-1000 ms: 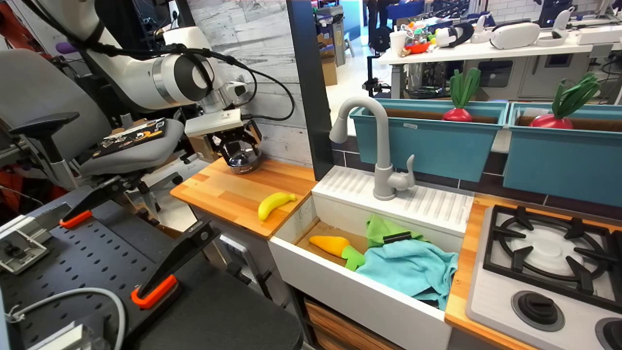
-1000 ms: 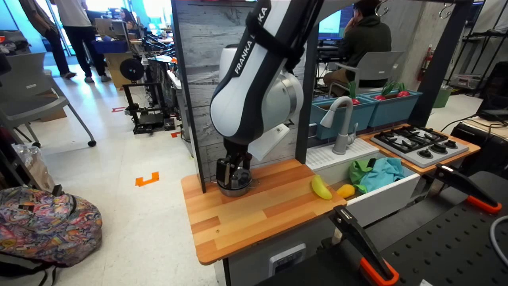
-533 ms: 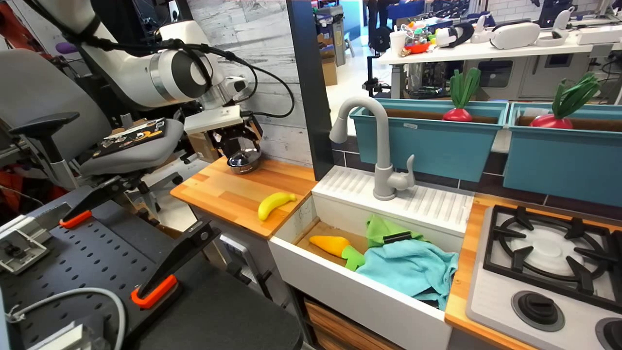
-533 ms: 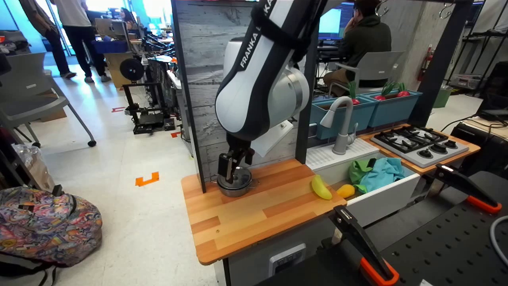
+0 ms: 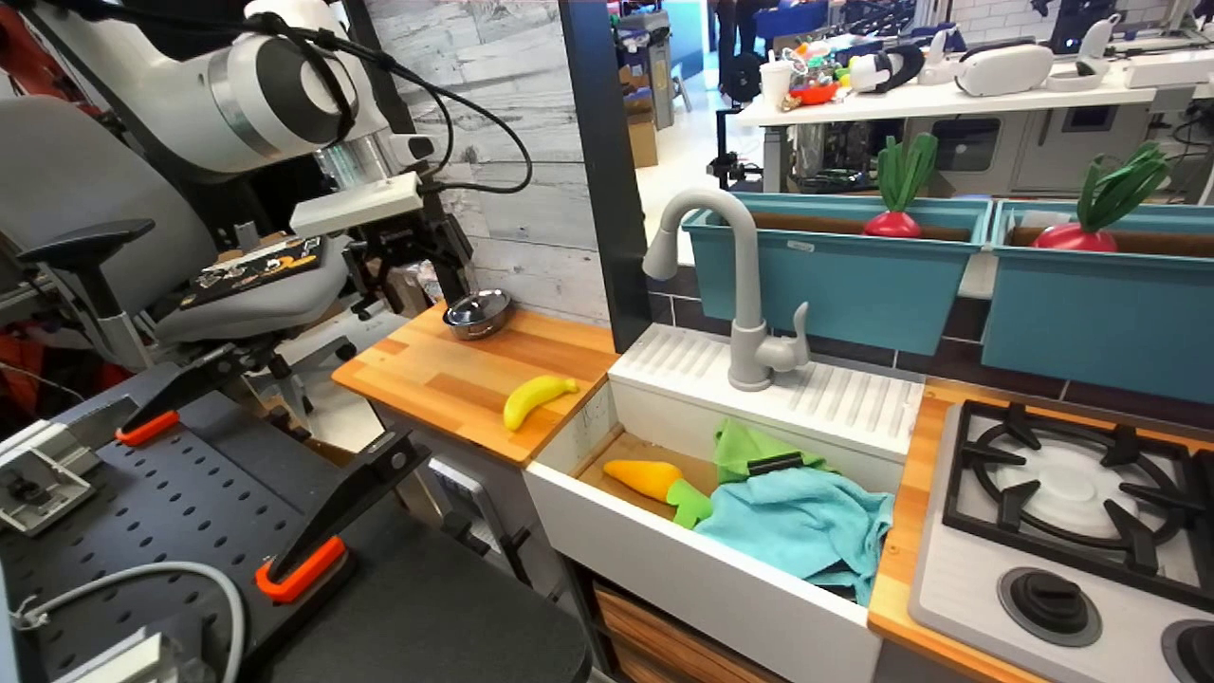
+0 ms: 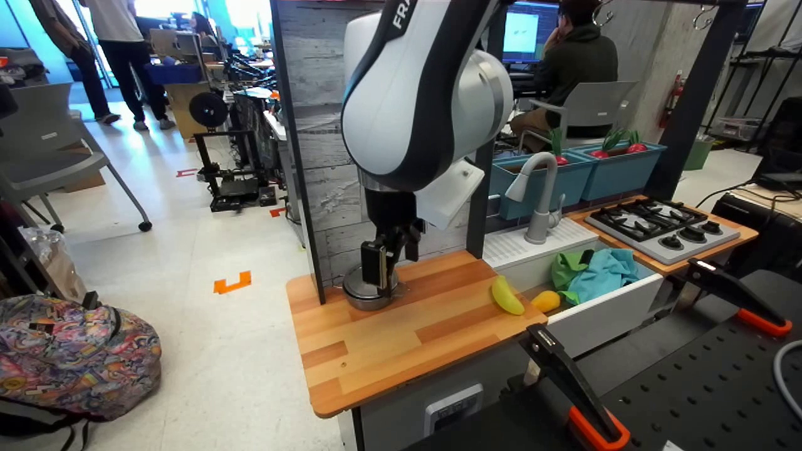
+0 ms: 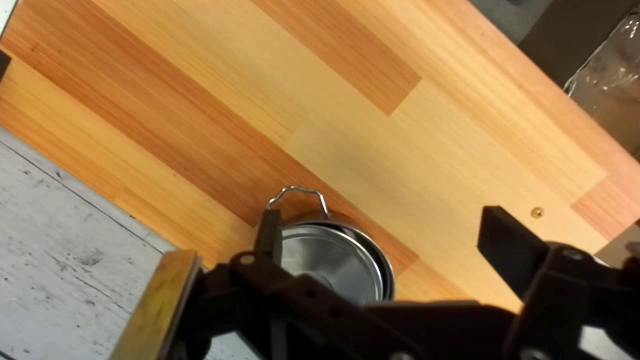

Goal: Put the lid on the pot

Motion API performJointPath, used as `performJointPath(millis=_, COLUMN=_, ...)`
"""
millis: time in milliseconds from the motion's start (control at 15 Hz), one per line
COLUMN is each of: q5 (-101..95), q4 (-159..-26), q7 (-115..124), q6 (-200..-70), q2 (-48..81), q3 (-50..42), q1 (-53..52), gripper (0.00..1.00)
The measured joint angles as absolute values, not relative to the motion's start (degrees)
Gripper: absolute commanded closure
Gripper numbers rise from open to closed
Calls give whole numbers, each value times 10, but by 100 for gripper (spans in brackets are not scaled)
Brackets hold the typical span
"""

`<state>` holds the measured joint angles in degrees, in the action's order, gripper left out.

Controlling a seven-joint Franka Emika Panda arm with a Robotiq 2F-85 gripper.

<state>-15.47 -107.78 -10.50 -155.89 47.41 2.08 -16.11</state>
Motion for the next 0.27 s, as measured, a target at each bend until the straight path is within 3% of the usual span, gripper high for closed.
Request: performJointPath(millis=267, q5=-155, q4=-1093, q7=-105, q6=-1553, q2=462, q3=18, q1=-162, gripper=0)
